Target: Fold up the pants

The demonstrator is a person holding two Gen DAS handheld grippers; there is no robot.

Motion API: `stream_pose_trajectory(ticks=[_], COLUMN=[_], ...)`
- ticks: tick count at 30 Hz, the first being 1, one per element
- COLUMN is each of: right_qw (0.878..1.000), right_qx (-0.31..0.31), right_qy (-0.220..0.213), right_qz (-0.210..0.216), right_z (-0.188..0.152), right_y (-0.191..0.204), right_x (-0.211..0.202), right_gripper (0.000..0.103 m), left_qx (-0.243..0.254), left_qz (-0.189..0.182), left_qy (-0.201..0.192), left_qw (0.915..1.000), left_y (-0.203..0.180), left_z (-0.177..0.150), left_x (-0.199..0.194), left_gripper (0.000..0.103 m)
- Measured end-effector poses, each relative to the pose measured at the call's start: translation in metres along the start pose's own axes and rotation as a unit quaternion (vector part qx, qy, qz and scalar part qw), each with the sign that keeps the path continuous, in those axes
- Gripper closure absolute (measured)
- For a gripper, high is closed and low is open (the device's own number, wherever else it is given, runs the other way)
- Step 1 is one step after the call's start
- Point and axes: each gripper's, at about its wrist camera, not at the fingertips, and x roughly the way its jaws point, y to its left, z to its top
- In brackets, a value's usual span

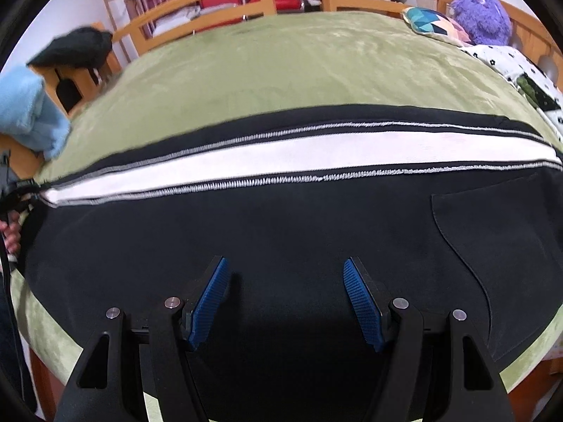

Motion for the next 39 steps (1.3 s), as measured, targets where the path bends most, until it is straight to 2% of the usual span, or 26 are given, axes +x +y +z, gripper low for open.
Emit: stream_pose_trajectory(ticks=[3,5,7,10,12,13,14,16,17,18,20,24,29,33,39], right_qw=[1.000,1.000,1.000,1.000,1.000,1.000,1.000,0.999,0.999,0.999,0.999,0.998,0.997,0.997,0.997], right_qx=[-0.007,0.001,0.013,0.021,0.026,0.027,0.027,0.020,0.013,0.007,-0.007,-0.021,-0.033,-0.041,-0.014], right_qy=[-0.007,-0.007,-0.014,-0.017,-0.012,-0.012,-0.014,-0.024,-0.028,-0.030,-0.033,-0.033,-0.037,-0.040,-0.065], right_qz=[-0.009,-0.008,0.001,0.003,0.005,0.008,0.008,0.010,0.013,0.016,0.027,0.046,0.054,0.054,0.039], right_z=[0.004,0.007,0.012,0.018,0.022,0.024,0.026,0.028,0.030,0.031,0.033,0.030,0.015,-0.002,-0.018], right_y=[0.002,0.001,-0.001,0.001,0.007,0.009,0.015,0.026,0.033,0.039,0.056,0.088,0.117,0.128,0.118], right_x=[-0.005,-0.007,-0.010,-0.007,-0.002,-0.001,-0.002,-0.005,-0.007,-0.008,-0.007,-0.007,-0.011,-0.024,-0.053], right_gripper=[0.035,0.035,0.035,0.035,0.035,0.035,0.035,0.035,0.035,0.035,0.035,0.035,0.036,0.039,0.040], left_qx=[-0.033,-0.043,-0.035,-0.032,-0.027,-0.029,-0.037,-0.068,-0.072,-0.070,-0.055,-0.038,-0.030,-0.057,-0.093], left_qz=[-0.045,-0.057,-0.044,-0.008,0.034,0.047,0.039,0.006,0.002,-0.002,-0.009,-0.036,-0.030,-0.020,-0.040], left_qy=[-0.043,-0.067,-0.076,-0.056,-0.018,0.001,0.000,-0.015,-0.023,-0.034,-0.053,-0.061,-0.064,-0.053,-0.022], left_qw=[0.9975,0.9952,0.9955,0.9979,0.9989,0.9985,0.9986,0.9976,0.9972,0.9969,0.9971,0.9967,0.9970,0.9968,0.9946], left_y=[0.009,0.009,0.004,0.001,0.001,0.003,0.006,0.016,0.020,0.021,0.022,0.030,0.040,0.058,0.081], left_z=[0.008,0.016,0.020,0.020,0.018,0.017,0.017,0.013,0.010,0.007,-0.003,-0.035,-0.078,-0.106,-0.133], left_x=[-0.024,-0.037,-0.035,-0.009,0.009,0.011,0.007,-0.017,-0.028,-0.040,-0.065,-0.097,-0.124,-0.130,-0.111], left_gripper=[0.085,0.085,0.084,0.082,0.072,0.070,0.070,0.059,0.047,0.042,0.041,0.041,0.043,0.043,0.043])
